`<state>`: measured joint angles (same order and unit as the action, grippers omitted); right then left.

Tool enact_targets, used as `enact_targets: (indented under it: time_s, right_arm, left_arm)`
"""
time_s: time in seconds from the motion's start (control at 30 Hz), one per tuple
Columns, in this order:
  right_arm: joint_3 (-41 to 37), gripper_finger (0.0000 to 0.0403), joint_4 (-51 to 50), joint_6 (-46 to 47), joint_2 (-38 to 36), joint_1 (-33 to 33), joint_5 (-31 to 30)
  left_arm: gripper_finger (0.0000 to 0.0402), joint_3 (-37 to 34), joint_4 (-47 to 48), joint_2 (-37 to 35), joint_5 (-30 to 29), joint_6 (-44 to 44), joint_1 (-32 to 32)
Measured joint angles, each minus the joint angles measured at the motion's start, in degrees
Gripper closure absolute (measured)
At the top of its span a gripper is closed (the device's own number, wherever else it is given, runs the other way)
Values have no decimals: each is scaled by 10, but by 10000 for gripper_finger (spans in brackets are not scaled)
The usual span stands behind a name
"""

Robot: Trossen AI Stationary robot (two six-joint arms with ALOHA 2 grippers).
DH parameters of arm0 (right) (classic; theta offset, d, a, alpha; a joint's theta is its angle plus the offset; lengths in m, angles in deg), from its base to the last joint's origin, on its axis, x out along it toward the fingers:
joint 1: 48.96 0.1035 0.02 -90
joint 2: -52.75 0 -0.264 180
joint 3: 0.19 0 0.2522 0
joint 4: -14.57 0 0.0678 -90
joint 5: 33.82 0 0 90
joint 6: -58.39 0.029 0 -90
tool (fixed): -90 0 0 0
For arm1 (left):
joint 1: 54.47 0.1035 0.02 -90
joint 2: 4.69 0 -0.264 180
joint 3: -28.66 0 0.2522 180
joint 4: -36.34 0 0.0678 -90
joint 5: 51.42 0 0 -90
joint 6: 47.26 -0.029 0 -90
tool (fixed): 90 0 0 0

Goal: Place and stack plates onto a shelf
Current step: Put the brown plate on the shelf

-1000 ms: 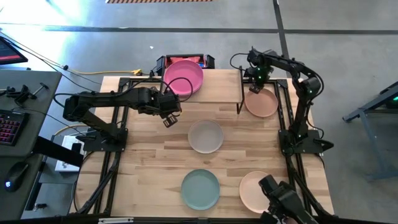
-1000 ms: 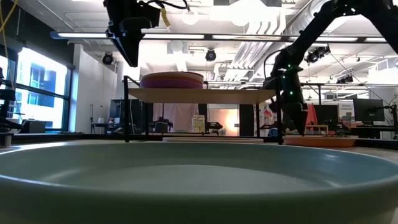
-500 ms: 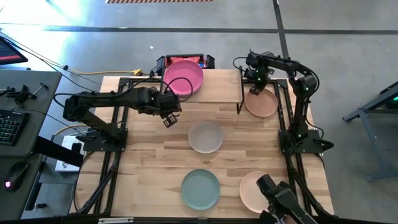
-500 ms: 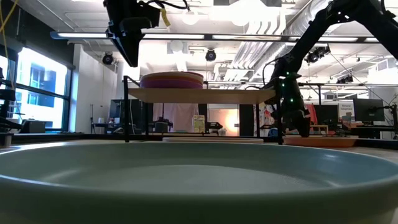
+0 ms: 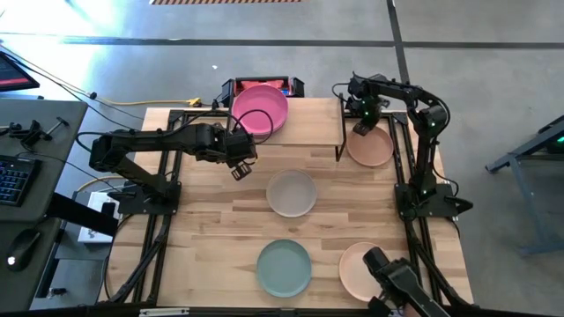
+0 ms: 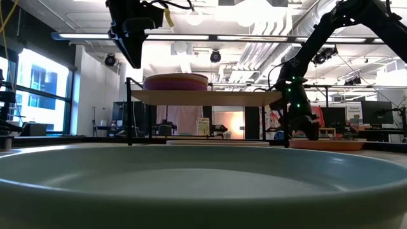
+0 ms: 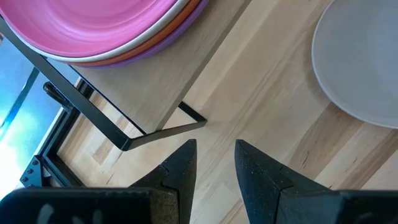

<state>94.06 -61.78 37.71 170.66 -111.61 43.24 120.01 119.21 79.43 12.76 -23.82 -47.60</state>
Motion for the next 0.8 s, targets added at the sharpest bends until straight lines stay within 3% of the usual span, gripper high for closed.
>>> enact_targets:
  time_s: [0.17, 0.8]
  right_arm:
    - [0, 396, -27, 10, 0, 0, -4]
    - [0, 403, -113, 52, -29, 1, -65]
  left_arm:
    - [303, 0, 0, 0, 0, 0, 0]
    - [303, 0, 0, 0, 0, 0, 0]
